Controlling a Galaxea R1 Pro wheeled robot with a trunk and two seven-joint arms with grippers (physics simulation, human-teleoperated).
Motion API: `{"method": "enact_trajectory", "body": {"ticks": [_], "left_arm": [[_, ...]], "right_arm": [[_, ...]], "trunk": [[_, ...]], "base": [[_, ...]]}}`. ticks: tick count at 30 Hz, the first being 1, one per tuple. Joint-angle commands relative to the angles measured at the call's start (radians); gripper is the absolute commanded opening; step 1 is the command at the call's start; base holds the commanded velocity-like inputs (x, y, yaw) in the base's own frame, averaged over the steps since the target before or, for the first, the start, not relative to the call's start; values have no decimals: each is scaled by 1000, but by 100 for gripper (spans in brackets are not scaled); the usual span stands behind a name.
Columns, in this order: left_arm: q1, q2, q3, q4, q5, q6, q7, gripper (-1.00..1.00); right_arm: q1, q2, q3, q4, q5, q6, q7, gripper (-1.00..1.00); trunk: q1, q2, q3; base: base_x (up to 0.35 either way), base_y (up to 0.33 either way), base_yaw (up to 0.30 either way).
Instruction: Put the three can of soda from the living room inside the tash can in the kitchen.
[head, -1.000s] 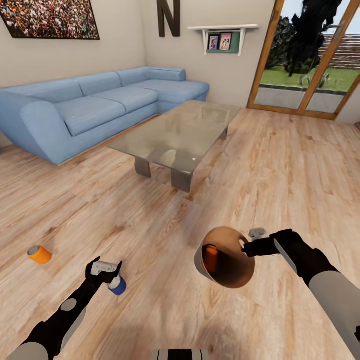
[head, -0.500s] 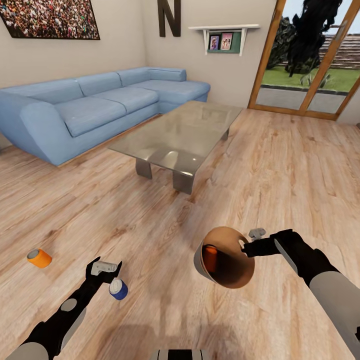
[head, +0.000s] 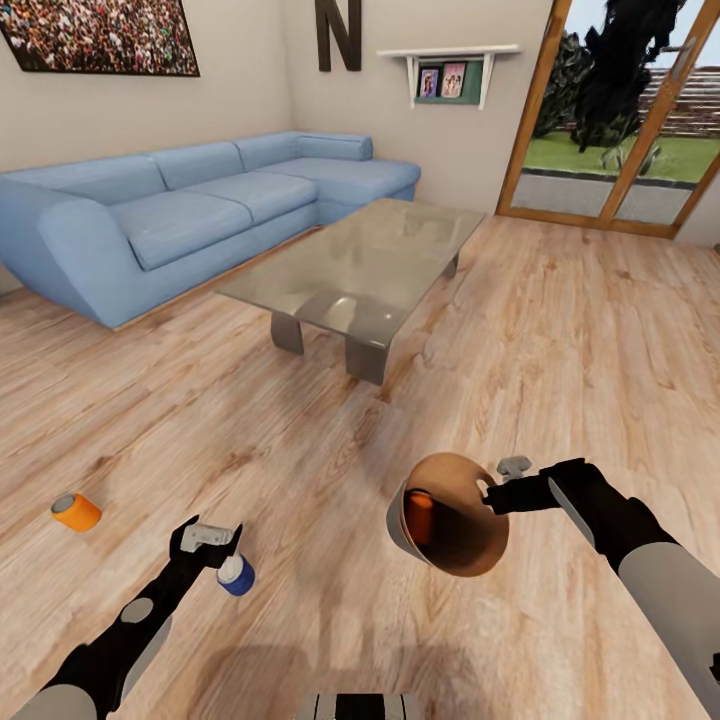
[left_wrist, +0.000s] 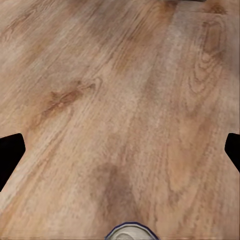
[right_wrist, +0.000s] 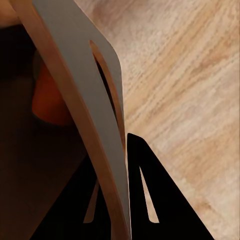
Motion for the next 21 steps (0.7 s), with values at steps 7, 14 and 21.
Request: {"method": "enact_trajectory", "body": {"ticks": [7,14,21], "left_arm": [[0,0,0,39,3,-8,1,100],[0,0,-1,42,3,-12,0,100],[0,0,-4,42,1,-15,-2,100]], "right_arm": [[-1,0,-4,-1,-28,89,4,-100],[-1,1,-4,-3,-29,107,3,-100],[0,1,-1,-29,-29,111,3,-100]], "trunk": [[27,-49,-22],[34,-63,-28],[34,-63,-28]], "base": [[0,0,0],[0,0,0],[68,0,0]]}}
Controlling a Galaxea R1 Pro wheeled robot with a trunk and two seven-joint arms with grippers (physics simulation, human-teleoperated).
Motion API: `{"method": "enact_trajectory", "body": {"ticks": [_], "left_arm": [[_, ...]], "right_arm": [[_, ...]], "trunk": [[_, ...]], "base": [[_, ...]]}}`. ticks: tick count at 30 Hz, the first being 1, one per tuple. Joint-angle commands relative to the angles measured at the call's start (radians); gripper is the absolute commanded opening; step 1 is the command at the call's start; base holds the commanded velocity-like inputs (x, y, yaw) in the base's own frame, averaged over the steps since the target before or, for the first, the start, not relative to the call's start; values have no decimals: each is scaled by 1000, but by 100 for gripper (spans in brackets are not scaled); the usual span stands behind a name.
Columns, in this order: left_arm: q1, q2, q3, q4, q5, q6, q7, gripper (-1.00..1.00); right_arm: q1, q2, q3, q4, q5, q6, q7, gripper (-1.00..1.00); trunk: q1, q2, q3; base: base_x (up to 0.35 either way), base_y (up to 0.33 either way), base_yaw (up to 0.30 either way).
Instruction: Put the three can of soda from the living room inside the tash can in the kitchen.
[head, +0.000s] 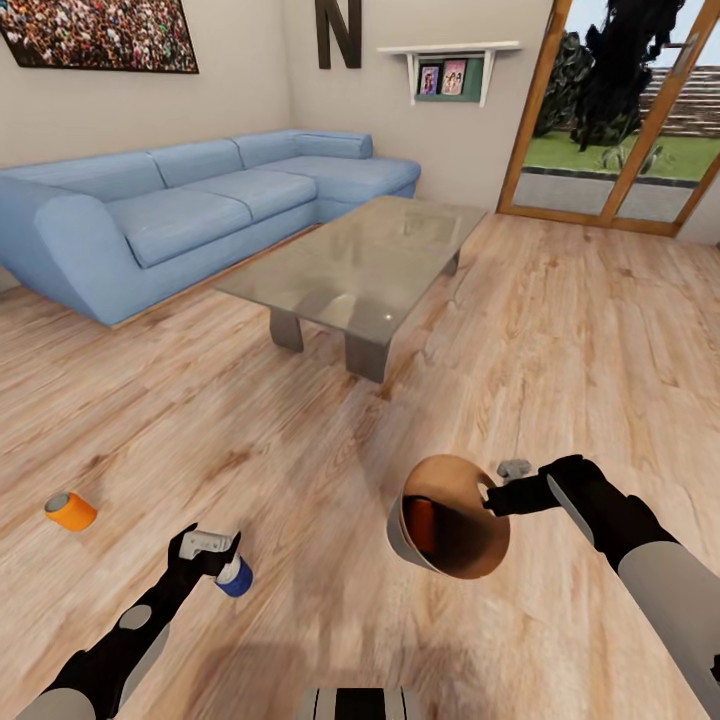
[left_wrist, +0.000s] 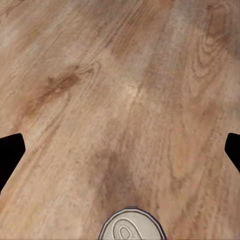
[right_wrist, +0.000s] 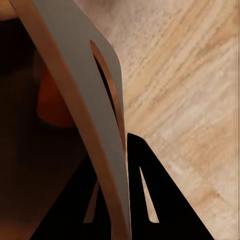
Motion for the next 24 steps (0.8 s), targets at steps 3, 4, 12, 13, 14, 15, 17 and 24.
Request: {"method": "enact_trajectory", "body": {"ticks": [3,4,12,13,14,15,17,24], "left_arm": [[0,0,-1,0,-3,0,-1,100],[0,0,-1,0,-3,0,-1,100],[0,0,-1,0,-4,1,-3,100],[0,0,-1,0,-3,1,-4,100],[0,0,0,0,-2,1,-4,100],[0,0,0,1,-2,2,-4,100],[0,-1,1,1,-2,5,-4,100],[0,-3,-7,77,-7,16,-7,100]], "right_arm": [[0,0,-1,-4,-24,8,8,-100],[0,0,-1,-4,-24,8,8,-100],[0,1,-1,-6,-24,9,7,-100],[0,1,0,-6,-23,9,7,-100],[0,1,0,-6,-23,9,7,-100],[0,1,0,-6,-23,9,7,-100],[0,2,-1,-6,-23,10,7,-100],[0,0,-1,-6,-23,11,7,-100]], "trunk": [[0,0,0],[0,0,0],[0,0,0],[0,0,0],[0,0,0],[0,0,0],[1,-1,-8],[4,-2,-35]], "base": [[246,0,0],[255,0,0],[139,0,0],[28,0,0],[22,0,0],[14,0,0],[9,0,0],[2,0,0]]}}
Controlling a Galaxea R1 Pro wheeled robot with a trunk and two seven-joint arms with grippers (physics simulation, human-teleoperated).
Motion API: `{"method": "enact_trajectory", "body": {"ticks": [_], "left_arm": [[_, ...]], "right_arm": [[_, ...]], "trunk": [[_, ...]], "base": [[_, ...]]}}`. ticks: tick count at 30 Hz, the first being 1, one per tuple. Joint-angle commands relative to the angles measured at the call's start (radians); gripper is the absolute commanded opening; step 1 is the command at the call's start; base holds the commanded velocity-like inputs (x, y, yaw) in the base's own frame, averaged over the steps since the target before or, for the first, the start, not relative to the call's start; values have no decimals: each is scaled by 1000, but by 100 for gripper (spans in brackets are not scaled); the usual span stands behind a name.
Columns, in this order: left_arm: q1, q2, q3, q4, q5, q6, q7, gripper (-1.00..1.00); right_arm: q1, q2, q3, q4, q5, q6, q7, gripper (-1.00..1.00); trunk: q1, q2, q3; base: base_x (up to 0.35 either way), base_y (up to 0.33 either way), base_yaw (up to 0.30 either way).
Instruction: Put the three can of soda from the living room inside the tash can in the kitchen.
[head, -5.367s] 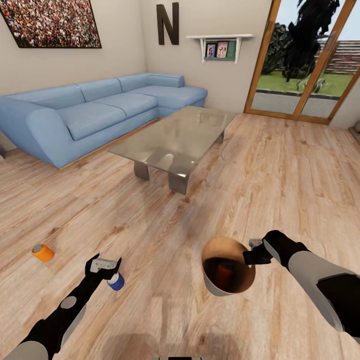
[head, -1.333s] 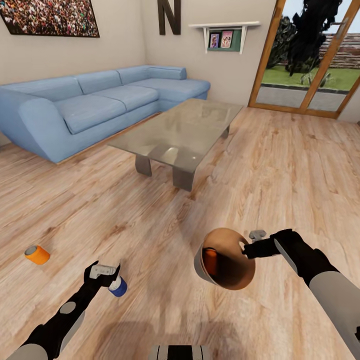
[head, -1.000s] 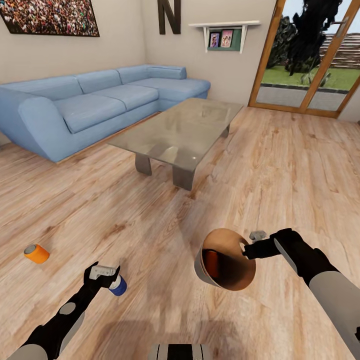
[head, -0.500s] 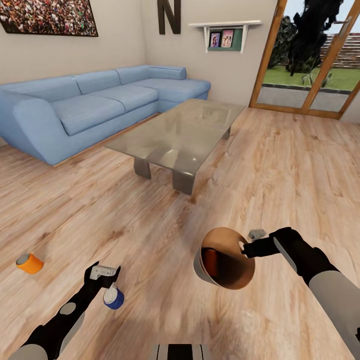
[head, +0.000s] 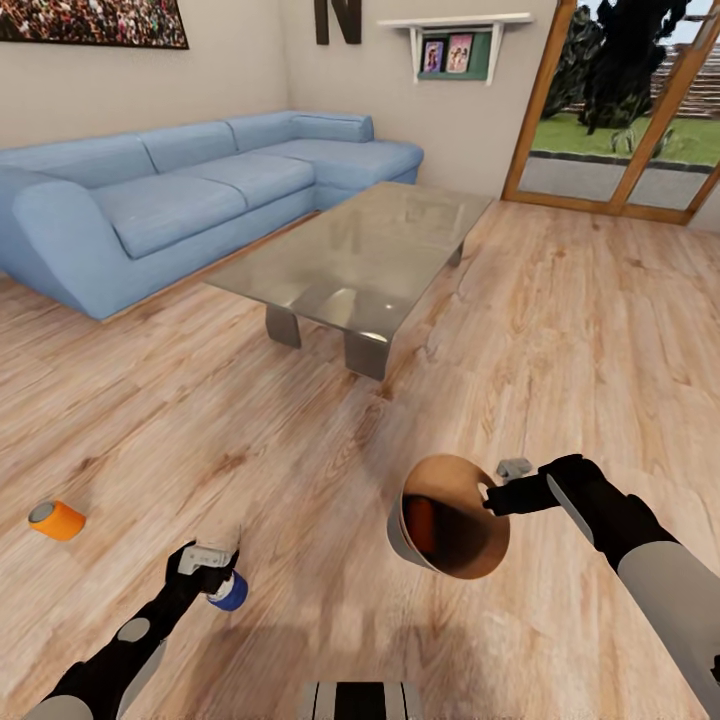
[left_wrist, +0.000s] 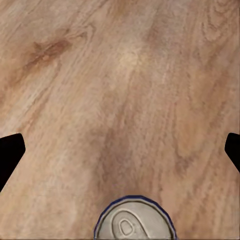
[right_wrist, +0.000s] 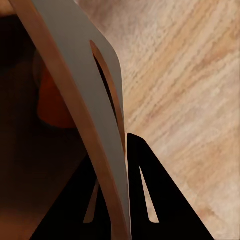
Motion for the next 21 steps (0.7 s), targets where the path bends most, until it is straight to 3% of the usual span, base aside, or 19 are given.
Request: {"method": "enact_trajectory", "body": {"ticks": [1,11,21], "left_arm": [[0,0,0,12,0,0,0,100],[-1,-2,-3,58,-2,2,-3,100],[-1,-2,-2,59,2,-2,-2,100]], "right_arm": [[-1,0,-1,0,-26,8,7,-100],[-1,1,0,-2,-26,8,7,-100],[-1,3,2,-3,-27,8,7,-100]], "trunk": [[0,0,-4],[5,-3,-43],[5,-3,-43]], "base": [[0,0,0],[0,0,0],[0,0,0]]}}
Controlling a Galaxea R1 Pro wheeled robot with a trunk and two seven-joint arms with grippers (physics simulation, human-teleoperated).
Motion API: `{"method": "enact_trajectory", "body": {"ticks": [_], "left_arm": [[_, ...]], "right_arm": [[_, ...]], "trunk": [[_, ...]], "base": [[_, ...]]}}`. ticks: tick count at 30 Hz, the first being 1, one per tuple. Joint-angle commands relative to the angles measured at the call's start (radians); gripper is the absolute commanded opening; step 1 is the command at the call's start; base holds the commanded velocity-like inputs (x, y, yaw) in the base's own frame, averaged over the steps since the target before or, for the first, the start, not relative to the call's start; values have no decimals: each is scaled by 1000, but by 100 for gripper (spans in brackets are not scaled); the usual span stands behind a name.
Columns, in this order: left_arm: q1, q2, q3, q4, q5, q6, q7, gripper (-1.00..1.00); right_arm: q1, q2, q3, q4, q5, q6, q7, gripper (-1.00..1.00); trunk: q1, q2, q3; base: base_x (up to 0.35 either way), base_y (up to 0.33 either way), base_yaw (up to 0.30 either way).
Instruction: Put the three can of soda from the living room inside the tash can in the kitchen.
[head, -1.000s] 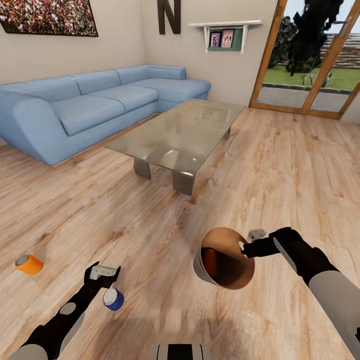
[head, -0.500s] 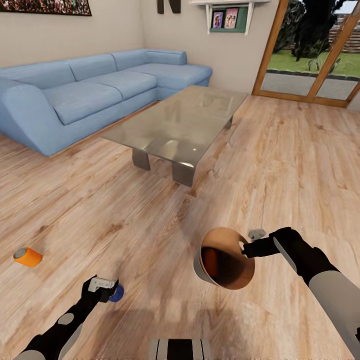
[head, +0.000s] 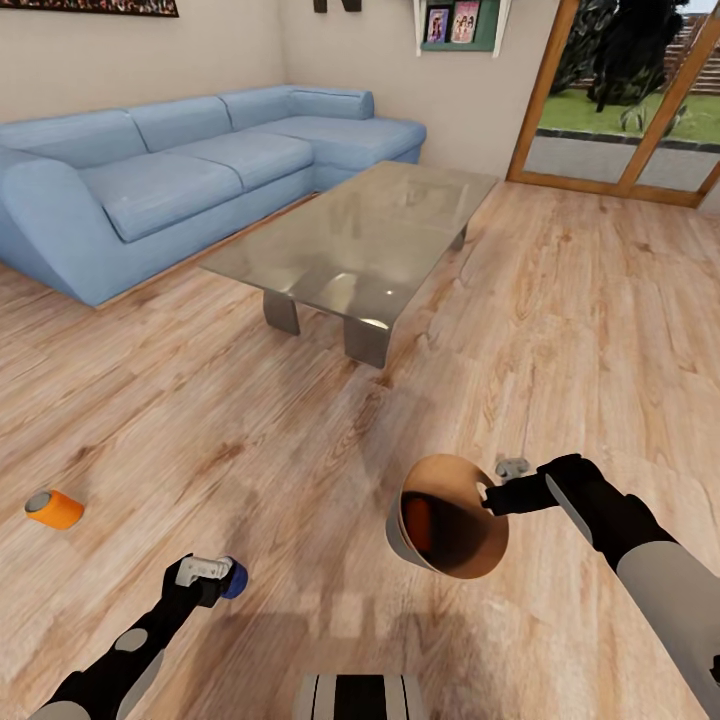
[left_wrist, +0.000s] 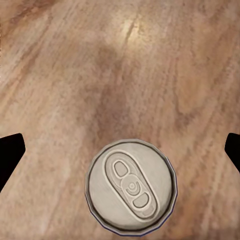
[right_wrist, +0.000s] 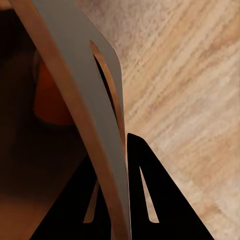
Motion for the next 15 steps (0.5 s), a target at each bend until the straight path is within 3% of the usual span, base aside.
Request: {"method": "enact_trajectory", "body": {"ticks": [1,6,12,15], "left_arm": [[0,0,-1,0,0,0,0,100],[0,0,-1,0,-2,-1,-1,100],[0,-15,-1,1,-5,3,-3,100],[0,-19,-1,0,-5,3,-3,100]], "right_arm": [[0,1,-1,0,-29,9,8,-100],[0,2,0,0,-28,9,8,-100],[0,4,1,0,-27,9,8,-100],[0,3,0,-3,-27,9,8,-100]], "trunk": [[0,0,0],[0,0,0],[3,-1,-23],[3,-1,-23]], "base": [[0,0,0],[0,0,0],[0,0,0],[0,0,0]]}}
